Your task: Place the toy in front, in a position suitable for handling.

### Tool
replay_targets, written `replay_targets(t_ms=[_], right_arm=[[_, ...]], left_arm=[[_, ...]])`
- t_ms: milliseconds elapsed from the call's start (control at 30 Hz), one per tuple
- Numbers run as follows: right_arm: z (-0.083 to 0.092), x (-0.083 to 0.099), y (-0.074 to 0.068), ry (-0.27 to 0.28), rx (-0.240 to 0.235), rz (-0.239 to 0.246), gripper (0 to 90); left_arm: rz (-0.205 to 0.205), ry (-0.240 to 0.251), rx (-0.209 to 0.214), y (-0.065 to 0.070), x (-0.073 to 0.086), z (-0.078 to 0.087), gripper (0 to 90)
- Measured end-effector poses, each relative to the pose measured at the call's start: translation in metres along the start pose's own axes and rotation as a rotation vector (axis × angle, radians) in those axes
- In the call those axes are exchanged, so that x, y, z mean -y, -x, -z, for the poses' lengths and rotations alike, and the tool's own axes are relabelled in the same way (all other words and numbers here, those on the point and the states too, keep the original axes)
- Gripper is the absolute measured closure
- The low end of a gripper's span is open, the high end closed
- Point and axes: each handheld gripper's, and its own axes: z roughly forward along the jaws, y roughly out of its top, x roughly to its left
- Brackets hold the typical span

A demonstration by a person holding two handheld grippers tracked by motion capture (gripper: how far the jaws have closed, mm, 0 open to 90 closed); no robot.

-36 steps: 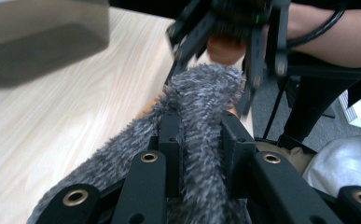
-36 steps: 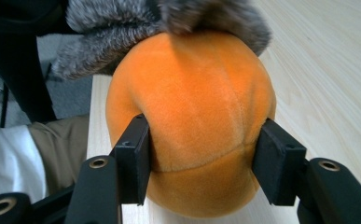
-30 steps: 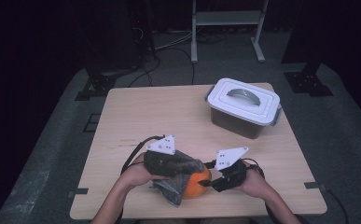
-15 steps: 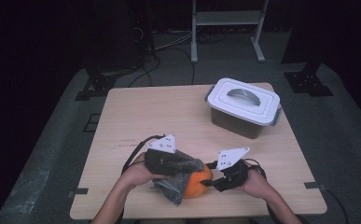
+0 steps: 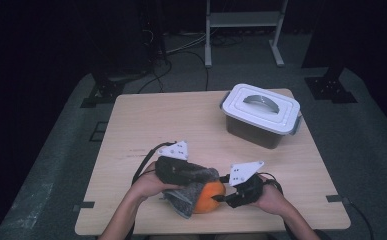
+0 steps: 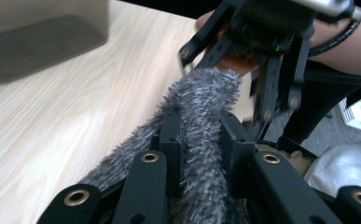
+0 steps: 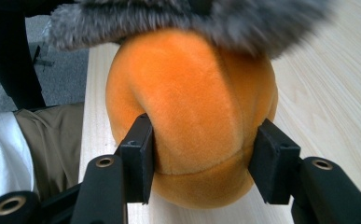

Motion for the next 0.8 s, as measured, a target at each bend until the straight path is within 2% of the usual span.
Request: replay_targets(t_ms=[67, 200, 467, 567, 667, 700, 800], right_arm=[[-0.001, -0.001, 0.000, -0.007, 0.005, 0.015, 46.5], [0.003, 0.007, 0.005, -0.003, -0.002, -0.001, 46.9], [0.009, 0.024, 0.022, 0.005, -0.029, -0.087, 46.4], [0.008, 0.022, 0.022, 0.000, -0.028, -0.068, 46.3], [0.008, 0.021, 0.022, 0.000, -0.032, -0.072, 45.9], [0.009, 0.021, 0.022, -0.003, -0.036, -0.072, 44.1], [0.010, 0.020, 0.025, -0.021, -0.071, -0.088, 31.2]], left_arm=[[-0.023, -0.024, -0.006, 0.003, -0.005, -0.006, 73.5], [-0.023, -0.040, -0.015, 0.002, -0.003, -0.006, 73.6], [0.048, -0.011, -0.027, -0.007, 0.025, 0.015, 73.5], [0.076, 0.005, -0.025, -0.009, 0.035, 0.020, 73.3], [0.081, 0.013, -0.024, -0.009, 0.037, 0.020, 73.2], [0.078, 0.012, -0.023, -0.009, 0.036, 0.020, 73.2], [0.067, 0.004, -0.021, -0.008, 0.034, 0.016, 73.2]])
